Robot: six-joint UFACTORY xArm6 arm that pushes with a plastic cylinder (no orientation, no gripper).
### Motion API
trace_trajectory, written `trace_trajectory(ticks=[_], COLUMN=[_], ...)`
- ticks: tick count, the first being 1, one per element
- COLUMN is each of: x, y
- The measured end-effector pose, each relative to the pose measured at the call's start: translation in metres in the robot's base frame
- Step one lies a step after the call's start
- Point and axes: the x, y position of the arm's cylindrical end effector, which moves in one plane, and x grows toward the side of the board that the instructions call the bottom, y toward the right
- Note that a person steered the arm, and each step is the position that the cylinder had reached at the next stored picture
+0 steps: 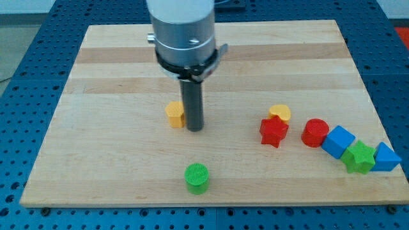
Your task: Push the red star diagonally to the top right side of the green circle
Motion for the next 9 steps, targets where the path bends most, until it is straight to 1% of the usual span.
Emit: trace_trajectory(ticks=[1,2,3,4,5,6,7,9], x=[0.028,0.037,0.05,0.081,0.068,0.01,-0.042,-0.032], y=[0.074,0.14,0.182,0.183,0.196,0.181,0.143,0.129])
